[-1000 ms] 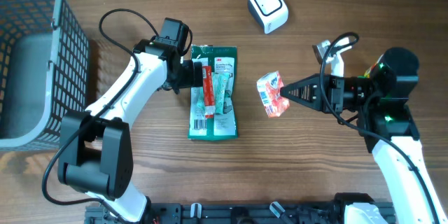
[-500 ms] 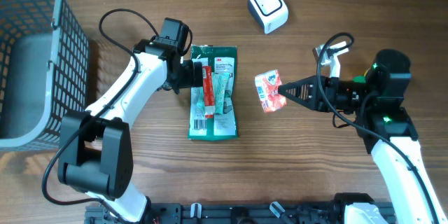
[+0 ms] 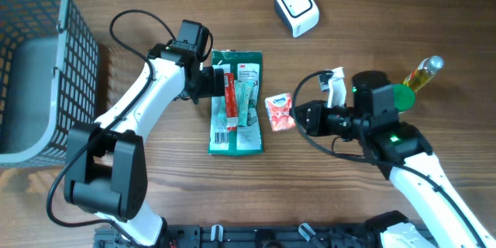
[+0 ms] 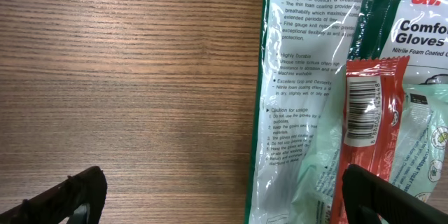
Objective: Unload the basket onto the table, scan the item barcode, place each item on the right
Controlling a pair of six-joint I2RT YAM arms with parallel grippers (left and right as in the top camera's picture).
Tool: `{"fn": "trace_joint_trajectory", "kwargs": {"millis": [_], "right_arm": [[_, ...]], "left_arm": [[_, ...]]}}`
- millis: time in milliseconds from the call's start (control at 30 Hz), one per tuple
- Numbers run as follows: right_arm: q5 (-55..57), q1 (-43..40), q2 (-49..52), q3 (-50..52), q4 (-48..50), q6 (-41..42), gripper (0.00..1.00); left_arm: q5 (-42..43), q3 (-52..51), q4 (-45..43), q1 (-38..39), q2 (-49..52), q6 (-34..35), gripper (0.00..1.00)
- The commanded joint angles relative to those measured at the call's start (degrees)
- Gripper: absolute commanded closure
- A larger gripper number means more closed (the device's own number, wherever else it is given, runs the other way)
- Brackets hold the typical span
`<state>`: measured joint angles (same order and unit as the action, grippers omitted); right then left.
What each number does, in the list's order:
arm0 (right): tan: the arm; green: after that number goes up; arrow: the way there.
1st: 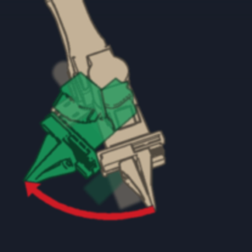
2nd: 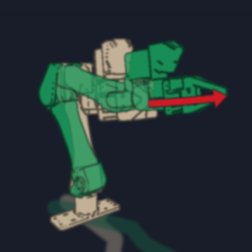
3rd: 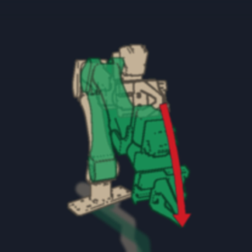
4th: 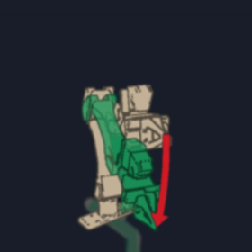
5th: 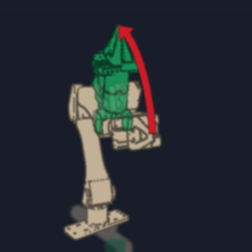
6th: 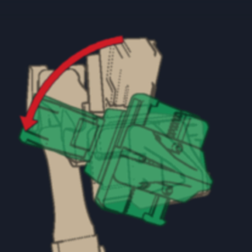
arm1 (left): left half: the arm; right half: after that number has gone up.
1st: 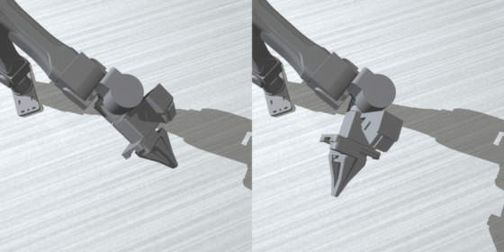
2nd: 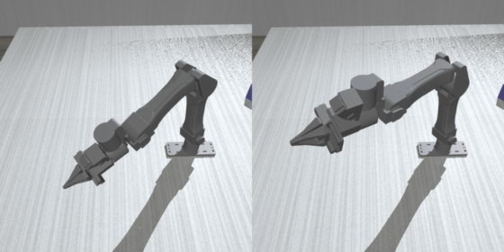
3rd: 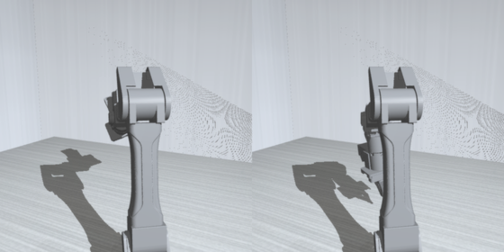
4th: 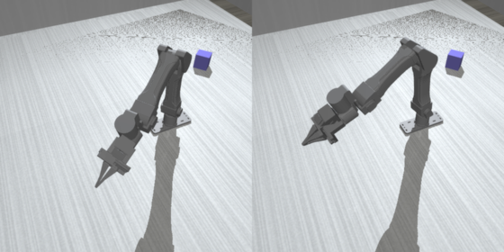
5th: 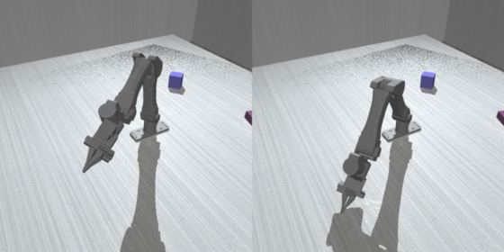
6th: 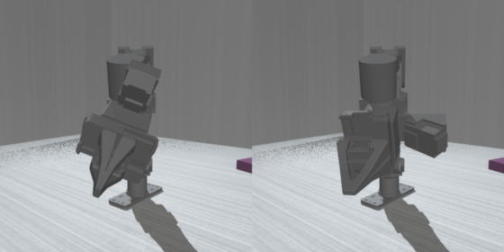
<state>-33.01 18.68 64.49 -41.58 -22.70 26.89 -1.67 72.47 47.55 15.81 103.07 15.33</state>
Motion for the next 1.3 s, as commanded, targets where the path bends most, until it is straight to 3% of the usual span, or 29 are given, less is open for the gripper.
{"fn": "trace_joint_trajectory", "kwargs": {"millis": [0, 300, 867, 967, 1133, 1267], "right_arm": [[8.0, 2.0, 2.8, 0.1, 0.4, -1.4, 0.96], [8.0, 2.1, 11.5, 0.1, 2.4, -1.2, 0.96], [8.6, 2.0, 12.0, -2.1, 0.2, -1.5, 0.96], [10.5, 2.0, 12.0, -10.9, -9.9, -4.4, 0.96], [25.4, 2.0, 15.8, -39.6, -34.7, -13.5, 0.96], [37.8, 2.0, 23.8, -56.7, -39.5, -21.0, 0.96]], "left_arm": [[-0.4, -0.3, 0.0, 0.2, -0.9, 0.1, 0.00], [-0.3, -0.3, 0.0, 0.2, -0.9, 0.1, 0.00], [-0.3, -0.3, 0.0, 0.2, -0.9, 0.1, 0.00], [-0.3, -0.3, 0.0, 0.2, -0.9, 0.1, 0.00], [-0.4, -0.3, 0.0, 0.2, -0.9, 0.1, 0.00], [-0.4, -0.3, 0.0, 0.2, -0.9, 0.1, 0.00]]}}
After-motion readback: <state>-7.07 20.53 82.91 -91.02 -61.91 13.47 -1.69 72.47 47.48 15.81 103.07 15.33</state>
